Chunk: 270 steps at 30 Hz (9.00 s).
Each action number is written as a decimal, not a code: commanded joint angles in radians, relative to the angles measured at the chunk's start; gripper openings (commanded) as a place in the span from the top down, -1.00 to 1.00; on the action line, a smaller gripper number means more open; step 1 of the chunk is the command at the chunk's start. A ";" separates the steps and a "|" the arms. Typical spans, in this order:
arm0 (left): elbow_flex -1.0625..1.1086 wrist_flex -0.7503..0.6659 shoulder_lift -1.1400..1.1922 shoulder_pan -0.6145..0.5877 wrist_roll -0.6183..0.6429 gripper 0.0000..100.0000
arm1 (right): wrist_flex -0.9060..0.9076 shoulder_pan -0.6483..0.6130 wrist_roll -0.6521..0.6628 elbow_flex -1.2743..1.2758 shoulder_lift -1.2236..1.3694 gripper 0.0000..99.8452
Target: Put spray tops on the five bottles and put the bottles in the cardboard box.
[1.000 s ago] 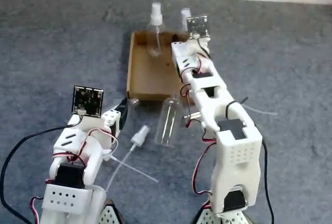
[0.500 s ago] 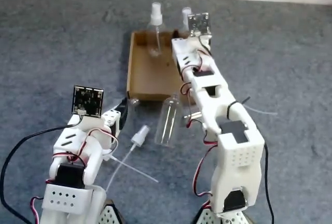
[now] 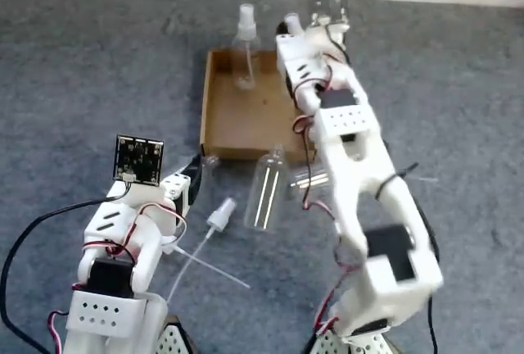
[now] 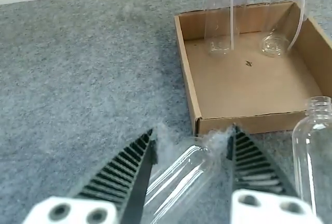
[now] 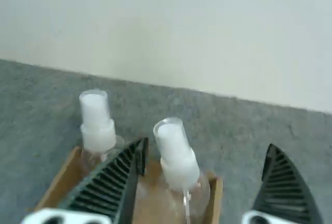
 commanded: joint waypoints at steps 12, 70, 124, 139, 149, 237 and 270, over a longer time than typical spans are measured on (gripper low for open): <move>0.084 -0.196 -0.012 -0.099 0.005 0.62 | 0.877 0.004 0.081 -0.056 -0.547 0.57; -0.921 0.827 0.820 -0.163 -0.540 0.61 | 1.218 0.174 -0.106 0.105 -0.245 0.57; -0.751 0.704 0.820 -0.259 -0.543 0.61 | 0.851 0.325 0.819 -0.240 0.450 0.78; -0.750 0.706 0.820 -0.257 -0.543 0.61 | 1.027 0.295 0.825 -0.337 0.403 0.49; -0.748 0.701 0.820 -0.257 -0.546 0.61 | 0.958 0.254 0.830 -0.357 0.387 0.49; -1.241 0.549 1.285 -0.889 -0.730 0.61 | 0.785 -0.558 -0.666 -0.684 0.541 0.23; -1.239 0.652 1.285 -0.572 -0.520 0.61 | 1.451 0.005 0.055 -0.479 -0.170 0.21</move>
